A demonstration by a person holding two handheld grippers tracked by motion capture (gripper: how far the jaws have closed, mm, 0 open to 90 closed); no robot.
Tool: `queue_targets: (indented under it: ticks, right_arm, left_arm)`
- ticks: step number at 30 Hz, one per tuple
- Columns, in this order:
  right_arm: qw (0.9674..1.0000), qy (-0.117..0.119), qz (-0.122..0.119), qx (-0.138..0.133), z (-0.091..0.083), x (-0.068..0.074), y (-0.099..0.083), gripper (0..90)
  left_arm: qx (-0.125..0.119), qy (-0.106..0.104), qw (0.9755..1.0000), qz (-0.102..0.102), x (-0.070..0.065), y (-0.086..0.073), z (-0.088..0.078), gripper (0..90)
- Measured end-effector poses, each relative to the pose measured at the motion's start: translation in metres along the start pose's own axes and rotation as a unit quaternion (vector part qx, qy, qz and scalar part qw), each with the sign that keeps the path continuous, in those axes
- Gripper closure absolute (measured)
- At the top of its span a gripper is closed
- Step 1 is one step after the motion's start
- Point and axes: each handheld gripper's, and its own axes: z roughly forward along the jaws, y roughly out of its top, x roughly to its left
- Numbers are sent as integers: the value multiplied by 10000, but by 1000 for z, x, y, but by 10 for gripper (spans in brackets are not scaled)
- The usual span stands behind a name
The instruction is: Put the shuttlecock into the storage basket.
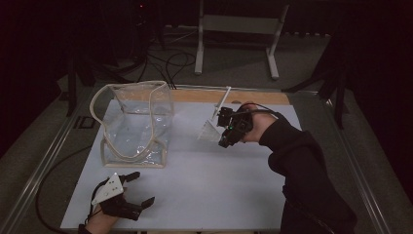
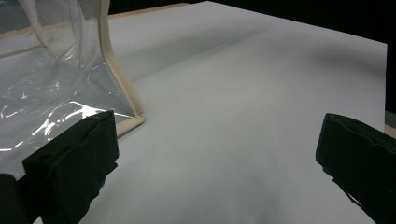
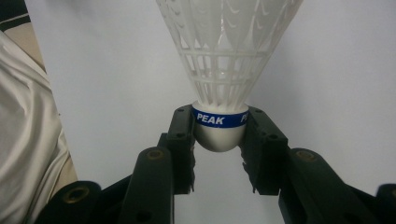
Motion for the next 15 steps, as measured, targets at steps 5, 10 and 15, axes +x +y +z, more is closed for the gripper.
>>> queue_targets:
  ticks: [5, 10, 15]
  right_arm:
    - [10000, 34, -61, -58, -3, 3, 8, 664]
    - [9998, 64, -111, -152, -6, 6, 16, 664]
    - [9996, 22, -226, -196, -8, 9, 24, 664]
  left_arm:
    - [11, -9, 10000, -1, 0, 0, 0, 5]
    - [3, -10, 10000, -8, 0, 0, 0, 5]
    - [13, -10, 10000, -1, 0, 0, 0, 5]
